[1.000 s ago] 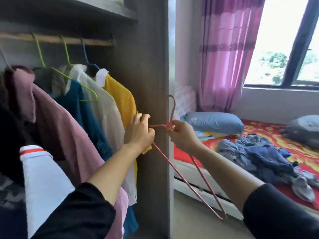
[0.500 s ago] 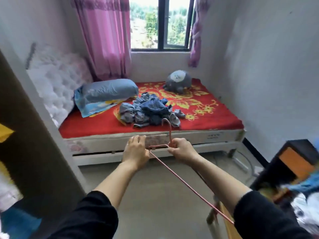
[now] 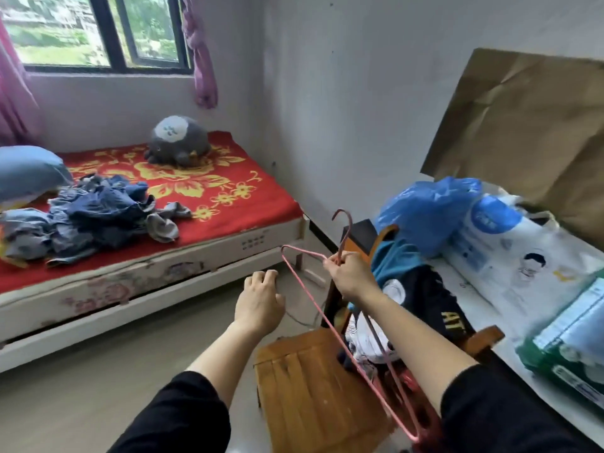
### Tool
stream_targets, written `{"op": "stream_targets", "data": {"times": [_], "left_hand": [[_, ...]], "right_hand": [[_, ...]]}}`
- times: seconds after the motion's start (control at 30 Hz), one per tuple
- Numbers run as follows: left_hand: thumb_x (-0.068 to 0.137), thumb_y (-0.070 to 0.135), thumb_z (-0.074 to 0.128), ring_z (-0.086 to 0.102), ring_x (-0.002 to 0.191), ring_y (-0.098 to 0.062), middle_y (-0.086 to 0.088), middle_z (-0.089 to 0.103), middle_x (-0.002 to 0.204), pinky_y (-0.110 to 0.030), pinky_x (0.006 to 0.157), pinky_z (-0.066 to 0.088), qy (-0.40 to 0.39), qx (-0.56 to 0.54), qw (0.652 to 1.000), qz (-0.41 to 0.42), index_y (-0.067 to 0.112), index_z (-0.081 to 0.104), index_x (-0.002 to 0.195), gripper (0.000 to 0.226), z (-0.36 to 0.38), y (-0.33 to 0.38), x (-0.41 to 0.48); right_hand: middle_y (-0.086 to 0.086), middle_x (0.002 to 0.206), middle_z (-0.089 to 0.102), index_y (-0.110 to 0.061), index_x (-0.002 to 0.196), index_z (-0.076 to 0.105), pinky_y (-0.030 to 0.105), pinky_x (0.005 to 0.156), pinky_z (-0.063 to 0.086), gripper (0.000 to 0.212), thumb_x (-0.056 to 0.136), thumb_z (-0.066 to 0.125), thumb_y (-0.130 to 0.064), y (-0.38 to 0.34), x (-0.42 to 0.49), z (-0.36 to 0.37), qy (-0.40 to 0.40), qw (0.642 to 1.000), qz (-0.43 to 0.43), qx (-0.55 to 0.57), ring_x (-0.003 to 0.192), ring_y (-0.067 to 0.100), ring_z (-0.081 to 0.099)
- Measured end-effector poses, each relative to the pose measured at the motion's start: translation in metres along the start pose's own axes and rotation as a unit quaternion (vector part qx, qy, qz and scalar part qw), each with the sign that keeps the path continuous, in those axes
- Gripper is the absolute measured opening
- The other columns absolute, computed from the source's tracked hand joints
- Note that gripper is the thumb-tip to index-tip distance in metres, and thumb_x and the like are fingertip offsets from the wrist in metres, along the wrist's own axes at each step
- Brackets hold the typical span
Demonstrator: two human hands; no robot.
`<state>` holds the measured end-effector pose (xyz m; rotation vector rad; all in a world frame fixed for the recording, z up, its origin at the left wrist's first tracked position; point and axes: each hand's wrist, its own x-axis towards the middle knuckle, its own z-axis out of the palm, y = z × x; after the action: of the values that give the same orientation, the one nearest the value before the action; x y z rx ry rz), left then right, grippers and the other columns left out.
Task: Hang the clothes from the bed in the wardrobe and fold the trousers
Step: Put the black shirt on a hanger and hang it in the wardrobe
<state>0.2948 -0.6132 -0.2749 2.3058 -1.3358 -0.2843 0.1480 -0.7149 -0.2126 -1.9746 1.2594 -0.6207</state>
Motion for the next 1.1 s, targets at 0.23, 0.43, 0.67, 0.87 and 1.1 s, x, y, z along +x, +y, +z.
{"op": "stream_targets", "data": {"times": [0.23, 0.43, 0.67, 0.87, 1.1], "left_hand": [[0.091, 0.021, 0.045, 0.035, 0.127, -0.027, -0.009, 0.043, 0.135, -0.038, 0.101, 0.037, -0.108, -0.047, 0.993, 0.025, 0.014, 0.043, 0.135, 0.044, 0.101, 0.13, 0.023], [0.095, 0.039, 0.043, 0.041, 0.124, -0.032, -0.013, 0.046, 0.131, -0.04, 0.101, 0.037, -0.164, -0.072, 0.983, 0.051, 0.012, 0.047, 0.13, 0.045, 0.137, 0.211, 0.058], [0.075, 0.073, 0.056, 0.036, 0.132, -0.037, -0.015, 0.037, 0.141, -0.045, 0.102, 0.038, -0.214, -0.102, 0.97, -0.057, 0.006, 0.027, 0.141, 0.098, 0.172, 0.263, 0.086], [0.09, 0.052, 0.054, 0.052, 0.114, -0.035, -0.017, 0.05, 0.128, -0.041, 0.09, 0.045, -0.214, -0.115, 0.966, -0.086, 0.006, 0.045, 0.122, 0.057, 0.181, 0.279, 0.099], [0.09, 0.031, 0.058, 0.063, 0.086, -0.021, -0.005, 0.066, 0.089, -0.033, 0.077, 0.052, -0.178, -0.312, 0.933, -0.031, 0.01, 0.063, 0.091, 0.022, 0.139, 0.258, 0.097]], "right_hand": [[0.0, 0.05, 0.042, 0.003, 0.076, 0.062, 0.024, 0.043, 0.035, 0.023, 0.088, 0.064, -0.017, 0.067, 0.046, -0.139, 0.088, 0.99, 0.031, 0.11, 0.04, 0.01, 0.036], [0.004, 0.051, 0.034, -0.009, 0.077, 0.054, 0.033, 0.051, 0.03, 0.015, 0.088, 0.061, -0.017, 0.093, 0.074, -0.221, 0.161, 0.972, 0.051, 0.16, 0.047, 0.018, 0.031], [-0.007, 0.058, 0.05, -0.019, 0.058, 0.046, 0.026, 0.054, 0.031, 0.035, 0.091, 0.057, -0.022, 0.123, 0.094, -0.245, 0.171, 0.982, 0.057, -0.058, 0.054, 0.01, 0.045], [0.013, 0.084, 0.063, -0.014, 0.071, 0.052, 0.029, 0.065, 0.036, 0.028, 0.097, 0.048, -0.024, 0.153, 0.096, -0.227, 0.112, 0.97, 0.103, -0.19, 0.077, 0.029, 0.053], [0.016, 0.105, 0.065, -0.005, 0.104, 0.061, 0.034, 0.069, 0.042, 0.022, 0.095, 0.045, -0.018, 0.155, 0.108, -0.232, 0.151, 0.951, 0.146, -0.225, 0.089, 0.034, 0.057]]}}
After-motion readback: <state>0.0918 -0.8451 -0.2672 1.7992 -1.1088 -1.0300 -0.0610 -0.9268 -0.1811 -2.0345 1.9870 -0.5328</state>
